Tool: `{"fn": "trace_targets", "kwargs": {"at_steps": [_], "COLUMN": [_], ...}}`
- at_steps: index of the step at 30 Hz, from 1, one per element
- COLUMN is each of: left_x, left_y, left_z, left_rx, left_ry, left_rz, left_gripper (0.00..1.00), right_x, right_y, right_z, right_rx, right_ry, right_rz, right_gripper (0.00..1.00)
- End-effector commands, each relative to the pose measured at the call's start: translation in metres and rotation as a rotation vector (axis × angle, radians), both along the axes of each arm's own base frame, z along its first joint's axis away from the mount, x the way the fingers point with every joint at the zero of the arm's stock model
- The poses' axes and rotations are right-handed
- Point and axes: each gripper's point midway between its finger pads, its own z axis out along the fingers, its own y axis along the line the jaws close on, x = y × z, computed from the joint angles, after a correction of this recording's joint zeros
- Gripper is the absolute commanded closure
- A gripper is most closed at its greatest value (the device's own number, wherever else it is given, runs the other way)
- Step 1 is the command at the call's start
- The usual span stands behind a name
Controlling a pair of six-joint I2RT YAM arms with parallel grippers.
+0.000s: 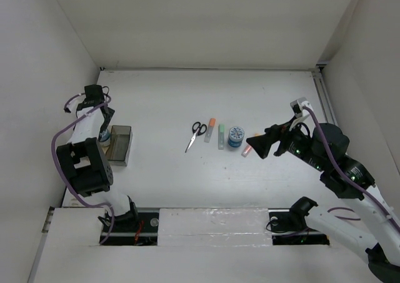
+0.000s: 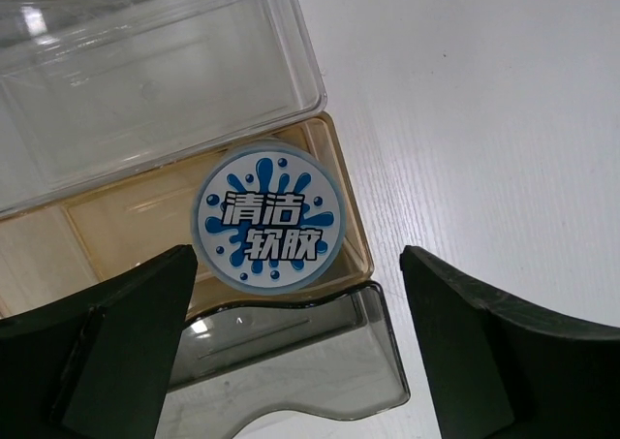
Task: Sort the stationery into containers
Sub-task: Place the stationery in the storage box, then pick up the stationery from the center of the board.
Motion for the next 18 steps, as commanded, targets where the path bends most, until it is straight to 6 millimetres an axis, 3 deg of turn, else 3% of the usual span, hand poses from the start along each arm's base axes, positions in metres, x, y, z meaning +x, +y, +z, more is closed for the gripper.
{"fn": "trace_targets", "kwargs": {"at_steps": [1, 5, 8, 11, 14, 15, 16, 18], "left_x": [-0.002, -0.004, 0.003, 0.013, 0.021, 0.024, 0.032, 0.037], "left_y": [0.006, 0.005, -0.001, -0.023, -0.054, -0.066, -0.105, -0.157], "left_z": [0.011, 0.020, 0.043, 0.084, 0.116, 0.123, 0.134, 0.143], "left_rx": [0.028, 0.031, 0.028, 0.071, 0.108, 0.114, 0.114, 0.113], "left_ry": [-0.023, -0.035, -0.114, -0.214, -0.293, -0.305, -0.351, -0.388], "left_rz": [0.030, 0.030, -0.024, -0.120, -0.213, -0.257, -0.371, -0.524], "left_gripper": [0.13, 0.11, 0.07, 0.05, 0.02, 0.02, 0.00, 0.00], "right_x": [-0.003, -0.003, -0.002, 0.002, 0.011, 0.012, 0.015, 0.020], "right_y": [0.002, 0.002, 0.000, -0.004, -0.021, -0.028, -0.032, -0.054], "right_z": [0.023, 0.023, 0.021, 0.025, 0.024, 0.034, 0.035, 0.044], "right_rx": [0.054, 0.054, 0.047, 0.048, -0.001, -0.004, -0.015, -0.029], "right_ry": [-0.062, -0.062, -0.056, -0.067, -0.067, -0.091, -0.088, -0.099], "right_rz": [0.016, 0.016, 0.005, -0.029, -0.128, -0.155, -0.187, -0.297], "right_gripper": [0.00, 0.00, 0.00, 0.00, 0.00, 0.00, 0.00, 0.00]}}
